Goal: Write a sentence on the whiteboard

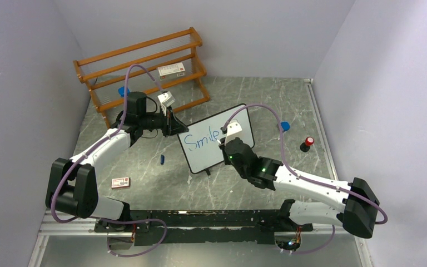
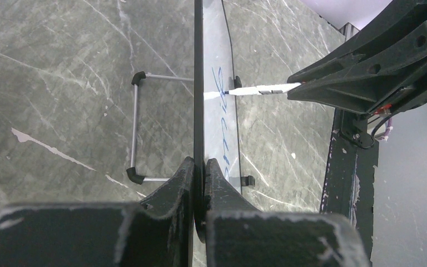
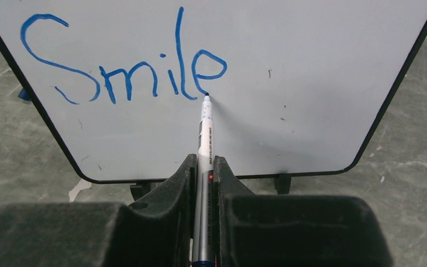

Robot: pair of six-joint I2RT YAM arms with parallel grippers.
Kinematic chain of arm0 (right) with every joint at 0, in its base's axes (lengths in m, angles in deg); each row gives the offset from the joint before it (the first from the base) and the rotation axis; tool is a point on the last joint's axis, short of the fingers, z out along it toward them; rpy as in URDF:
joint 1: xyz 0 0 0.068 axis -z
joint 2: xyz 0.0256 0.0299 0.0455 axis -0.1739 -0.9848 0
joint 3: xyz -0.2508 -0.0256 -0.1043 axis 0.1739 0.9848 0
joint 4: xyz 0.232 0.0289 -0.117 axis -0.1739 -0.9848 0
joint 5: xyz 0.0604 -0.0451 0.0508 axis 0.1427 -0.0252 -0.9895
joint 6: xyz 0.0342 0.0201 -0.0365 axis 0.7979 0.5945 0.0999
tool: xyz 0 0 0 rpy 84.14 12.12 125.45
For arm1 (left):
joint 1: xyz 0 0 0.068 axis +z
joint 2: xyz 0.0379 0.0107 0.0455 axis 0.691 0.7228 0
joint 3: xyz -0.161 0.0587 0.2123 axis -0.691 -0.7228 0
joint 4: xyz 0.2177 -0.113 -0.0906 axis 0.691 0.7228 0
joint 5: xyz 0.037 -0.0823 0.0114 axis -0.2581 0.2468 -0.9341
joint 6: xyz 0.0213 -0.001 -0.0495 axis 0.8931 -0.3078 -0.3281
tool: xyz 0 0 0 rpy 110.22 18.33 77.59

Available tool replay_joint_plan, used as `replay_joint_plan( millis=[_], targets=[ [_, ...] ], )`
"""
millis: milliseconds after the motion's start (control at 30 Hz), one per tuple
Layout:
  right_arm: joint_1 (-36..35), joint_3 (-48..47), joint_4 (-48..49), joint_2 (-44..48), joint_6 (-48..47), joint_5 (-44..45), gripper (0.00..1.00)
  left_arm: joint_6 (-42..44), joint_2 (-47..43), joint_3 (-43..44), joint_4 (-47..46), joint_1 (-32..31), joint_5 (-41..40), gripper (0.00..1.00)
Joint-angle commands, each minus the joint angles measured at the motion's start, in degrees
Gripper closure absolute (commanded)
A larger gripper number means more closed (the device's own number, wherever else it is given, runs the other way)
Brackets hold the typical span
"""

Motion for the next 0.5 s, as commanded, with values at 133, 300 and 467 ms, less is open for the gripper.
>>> replay_joint_plan(
  millis=[133, 300, 467],
  targets=[
    [0.4, 0.7, -1.3, 0.3, 1.2, 4.0, 1.0, 3.3, 0.9, 0.7, 2.4, 0.3, -0.6, 0.95],
    [0.4, 1.1, 0.4, 1.1, 1.6, 5.5, 1.0, 3.3, 0.8, 0.7, 2.3, 0.3, -0.7, 0.95],
    [0.5, 1.5, 1.4, 3.0, 1.3, 5.0, 1.0, 3.2, 0.9, 0.8, 2.5, 0.4, -0.9, 0.95]
  ],
)
